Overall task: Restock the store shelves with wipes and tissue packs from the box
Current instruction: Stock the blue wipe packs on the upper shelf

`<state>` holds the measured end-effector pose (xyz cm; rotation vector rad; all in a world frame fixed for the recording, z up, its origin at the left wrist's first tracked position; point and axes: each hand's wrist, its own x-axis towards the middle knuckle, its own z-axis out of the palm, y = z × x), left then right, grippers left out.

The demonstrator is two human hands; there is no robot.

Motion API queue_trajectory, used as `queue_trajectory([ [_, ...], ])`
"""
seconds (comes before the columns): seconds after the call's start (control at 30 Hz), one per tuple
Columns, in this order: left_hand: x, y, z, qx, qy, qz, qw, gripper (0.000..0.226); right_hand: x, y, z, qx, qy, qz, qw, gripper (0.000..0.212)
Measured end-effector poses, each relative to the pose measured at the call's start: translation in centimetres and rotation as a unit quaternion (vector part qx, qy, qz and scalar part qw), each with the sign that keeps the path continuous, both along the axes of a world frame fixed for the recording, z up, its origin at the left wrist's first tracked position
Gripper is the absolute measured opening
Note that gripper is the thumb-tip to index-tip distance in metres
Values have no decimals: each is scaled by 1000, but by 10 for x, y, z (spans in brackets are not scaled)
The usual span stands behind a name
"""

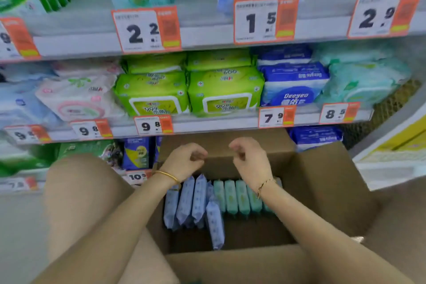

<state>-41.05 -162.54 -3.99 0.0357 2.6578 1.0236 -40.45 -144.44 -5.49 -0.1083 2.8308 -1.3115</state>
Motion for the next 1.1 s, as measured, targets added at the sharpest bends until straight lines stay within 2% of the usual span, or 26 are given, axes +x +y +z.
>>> queue_trajectory([
  [0.07, 1, -10, -17, -43, -48, -3, 998, 21, 4, -12, -41, 69, -107, 63, 990, 32],
  [0.13, 0, -15, -24, -41, -67, 5, 997, 21, 9, -23, -75, 129, -207, 127, 961, 37],
  [0.27, -4, -21, -30, -54, -61, 4, 997, 23, 17, -43, -126, 177, -323, 184, 911, 62],
  [0.33, -5, -20, -31, -52, -49, 0, 997, 23, 20, -52, -144, 212, -342, 198, 894, 65],
  [0.5, -9, -15, -31, -43, -29, 2, 999, 25, 25, -63, -159, 262, -317, 168, 896, 37],
  [0.63, -10, -14, -33, -49, -30, 0, 998, 25, 21, -54, -157, 285, -290, 185, 895, 17],
  [0.7, -8, -13, -36, -52, -46, -10, 998, 25, 21, -40, -154, 272, -288, 184, 900, 7],
  [0.77, -7, -9, -38, -50, -59, -28, 997, 26, 16, -20, -146, 222, -302, 179, 910, 24],
  [0.83, -5, -3, -37, -40, -71, -40, 996, 29, 5, 5, -125, 112, -323, 170, 925, 26],
  [0.9, -4, 7, -34, -28, -88, -72, 993, 40, -9, 28, -93, 32, -320, 188, 928, 25],
  [1.0, -5, 24, -23, -32, -113, -165, 979, 66, -28, 48, -43, -24, -298, 242, 923, 25],
  [1.1, -12, 36, -9, 2, -117, -184, 976, 71, -37, 56, -5, -104, -284, 230, 925, 22],
])
